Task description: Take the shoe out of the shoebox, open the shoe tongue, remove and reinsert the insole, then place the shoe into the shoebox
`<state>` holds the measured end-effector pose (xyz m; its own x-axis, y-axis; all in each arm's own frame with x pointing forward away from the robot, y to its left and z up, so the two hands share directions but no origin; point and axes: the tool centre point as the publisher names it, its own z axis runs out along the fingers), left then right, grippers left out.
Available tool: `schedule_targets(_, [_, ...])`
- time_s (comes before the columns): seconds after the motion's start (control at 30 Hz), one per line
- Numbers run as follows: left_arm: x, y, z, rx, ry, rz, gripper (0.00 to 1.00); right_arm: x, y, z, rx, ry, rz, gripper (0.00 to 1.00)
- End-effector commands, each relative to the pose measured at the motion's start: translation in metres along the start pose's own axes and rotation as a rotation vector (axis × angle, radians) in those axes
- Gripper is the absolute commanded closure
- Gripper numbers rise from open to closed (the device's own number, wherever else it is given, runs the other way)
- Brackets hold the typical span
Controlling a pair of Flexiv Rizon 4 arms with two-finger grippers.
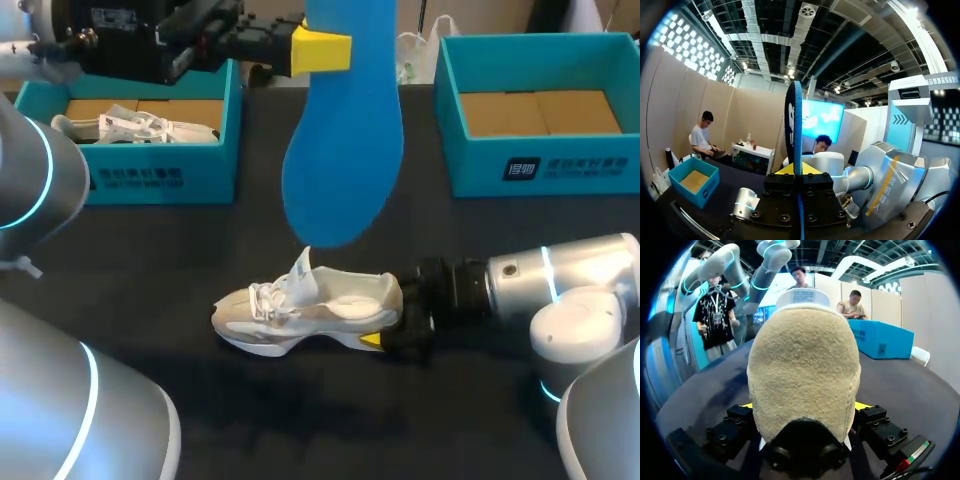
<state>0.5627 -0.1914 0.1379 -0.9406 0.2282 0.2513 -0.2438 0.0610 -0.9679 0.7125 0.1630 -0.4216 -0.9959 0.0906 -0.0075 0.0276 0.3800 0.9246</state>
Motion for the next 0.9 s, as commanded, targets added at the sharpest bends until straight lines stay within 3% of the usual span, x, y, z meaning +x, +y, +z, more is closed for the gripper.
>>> schedule_targets(0.03, [-0.001, 0.000, 0.001, 0.000, 0.002, 0.001, 1.00, -0.003, 0.007, -0.013, 0.048, 0.005, 0.007, 0.00])
schedule_targets(0.13, [-0.001, 0.000, 0.001, 0.000, 0.002, 0.001, 1.00, -0.003, 0.009, -0.020, 0.059, 0.001, 0.006, 0.00])
schedule_targets(0.33, [-0.001, 0.000, 0.001, 0.000, 0.002, 0.001, 1.00, 0.003, 0.008, -0.031, 0.178, 0.073, 0.056, 0.00])
schedule_targets(0.7, [-0.001, 0.000, 0.001, 0.000, 0.002, 0.001, 1.00, 0.009, 0.036, -0.062, 0.543, 0.032, 0.155, 0.00])
schedule_targets(0.9, [-0.001, 0.000, 0.001, 0.000, 0.002, 0.001, 1.00, 0.012, 0.042, -0.072, 0.742, 0.023, 0.135, 0.00])
